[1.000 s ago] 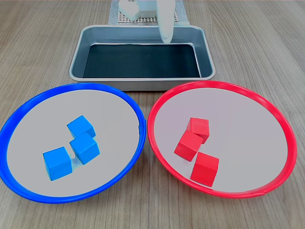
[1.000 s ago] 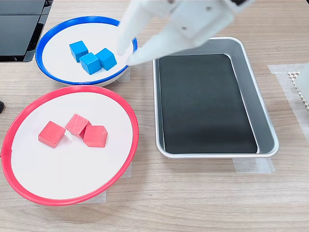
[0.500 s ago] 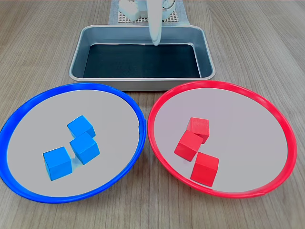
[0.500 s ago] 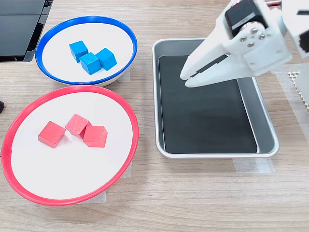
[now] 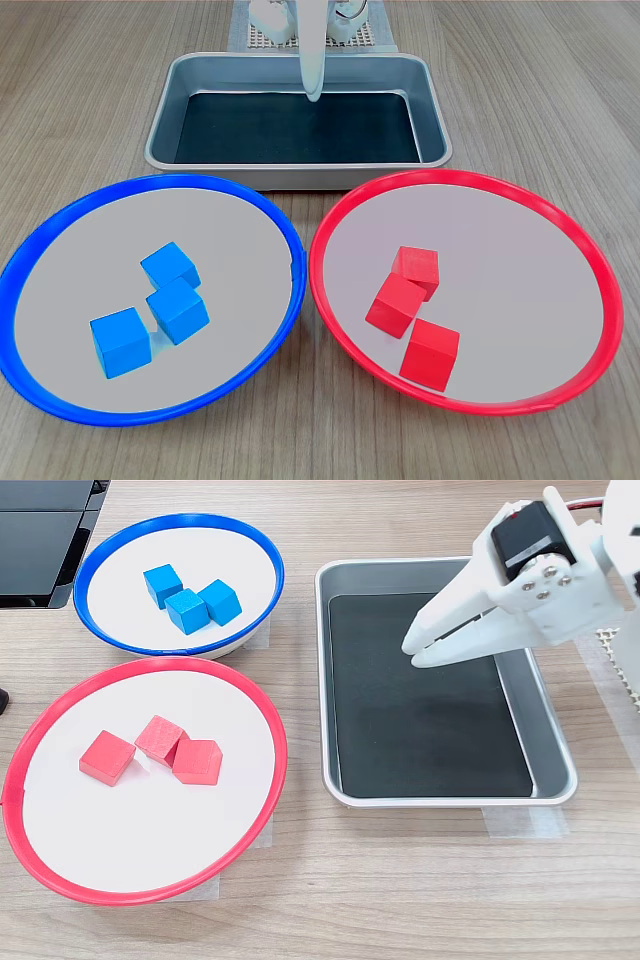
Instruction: Relocate any blue block in the red dish to the blue dish, correcting any misplacements.
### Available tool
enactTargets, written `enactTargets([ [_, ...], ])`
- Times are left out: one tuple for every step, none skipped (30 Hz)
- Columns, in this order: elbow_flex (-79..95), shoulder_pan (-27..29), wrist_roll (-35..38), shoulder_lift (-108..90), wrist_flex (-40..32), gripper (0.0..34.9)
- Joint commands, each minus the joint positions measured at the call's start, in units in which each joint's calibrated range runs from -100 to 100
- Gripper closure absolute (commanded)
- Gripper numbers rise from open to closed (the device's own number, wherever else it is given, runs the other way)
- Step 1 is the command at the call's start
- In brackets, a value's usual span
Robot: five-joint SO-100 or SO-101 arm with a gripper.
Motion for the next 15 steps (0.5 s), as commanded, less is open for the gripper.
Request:
enactTargets([
  [-0.19, 0.02, 0.15, -1.70, 2.05, 34.9],
  [-0.10, -0.16, 0.15, -2.04, 2.46, 34.9],
  [-0.01, -0.54, 0.10, -2.64, 2.96, 34.9],
  [-0.01, -0.63, 0.10, -2.81, 3.12, 34.9],
  [-0.01, -0.73, 0.05, -3.24, 3.45, 34.9],
  [0.08, -0.82, 0.05, -3.66, 3.78, 34.9],
  [0.17, -0.82, 0.05, -4.09, 4.20, 34.9],
  [0.17, -0.82, 0.05, -4.51, 4.61, 34.9],
  [0.26, -0.82, 0.05, -4.86, 4.94, 34.9],
  [0.35, -0.73, 0.00, -5.37, 5.19, 34.9],
  [0.44, -0.73, 0.00, -5.88, 5.43, 34.9],
  [0.63, -0.73, 0.00, -6.65, 5.93, 34.9],
  [0.81, -0.73, 0.05, -7.33, 6.34, 34.9],
  [0.81, -0.73, -0.05, -8.10, 6.92, 34.9],
  [0.99, -0.82, -0.05, -8.78, 7.50, 34.9],
])
